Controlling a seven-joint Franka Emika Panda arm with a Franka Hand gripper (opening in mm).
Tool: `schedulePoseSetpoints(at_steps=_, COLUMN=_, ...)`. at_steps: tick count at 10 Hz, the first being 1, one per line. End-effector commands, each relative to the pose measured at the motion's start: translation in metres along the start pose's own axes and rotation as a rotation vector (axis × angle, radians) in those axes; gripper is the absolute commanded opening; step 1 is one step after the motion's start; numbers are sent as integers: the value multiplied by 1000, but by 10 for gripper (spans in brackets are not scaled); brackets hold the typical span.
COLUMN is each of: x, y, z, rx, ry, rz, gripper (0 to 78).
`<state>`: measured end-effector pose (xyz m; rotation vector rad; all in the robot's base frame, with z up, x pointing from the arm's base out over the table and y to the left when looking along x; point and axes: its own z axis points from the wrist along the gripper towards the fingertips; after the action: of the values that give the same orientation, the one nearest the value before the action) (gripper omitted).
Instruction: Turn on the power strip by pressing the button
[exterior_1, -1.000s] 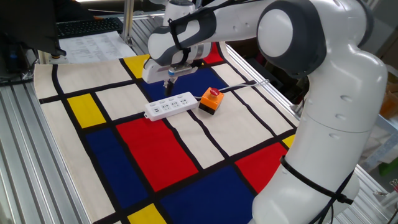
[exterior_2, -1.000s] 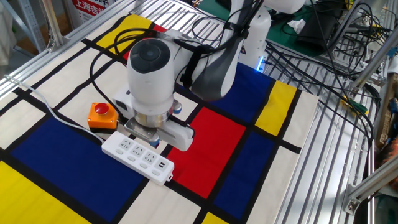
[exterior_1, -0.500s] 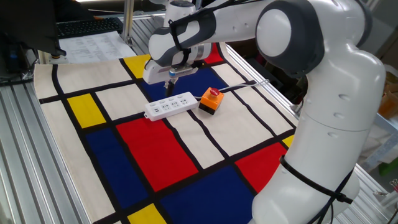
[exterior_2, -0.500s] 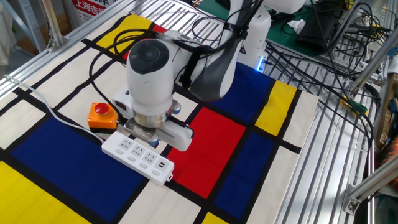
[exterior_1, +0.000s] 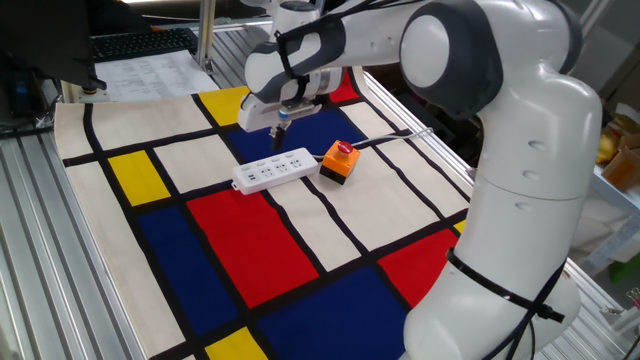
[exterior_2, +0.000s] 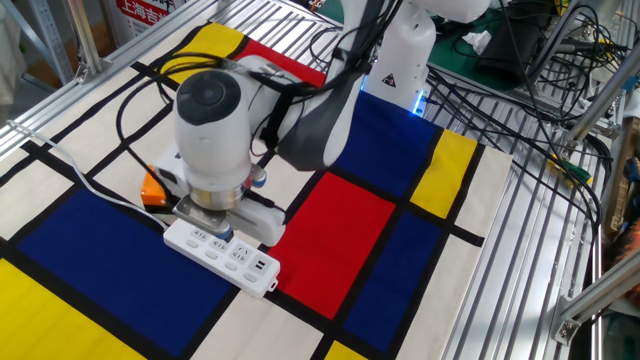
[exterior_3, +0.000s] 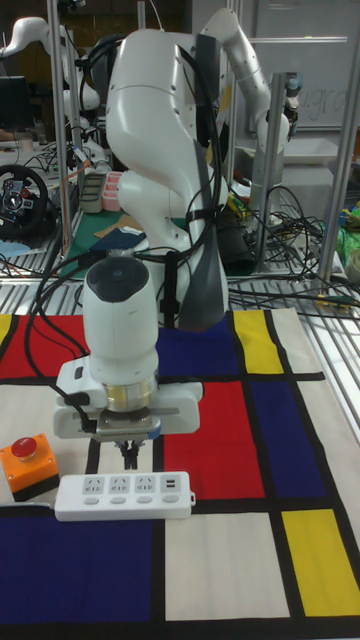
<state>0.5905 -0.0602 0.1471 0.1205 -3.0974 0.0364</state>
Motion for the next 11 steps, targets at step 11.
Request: schedulePoseSetpoints(at_steps=11, x=-17, y=-26, z=35, rx=-9, ry=-32, rz=-40, gripper=0)
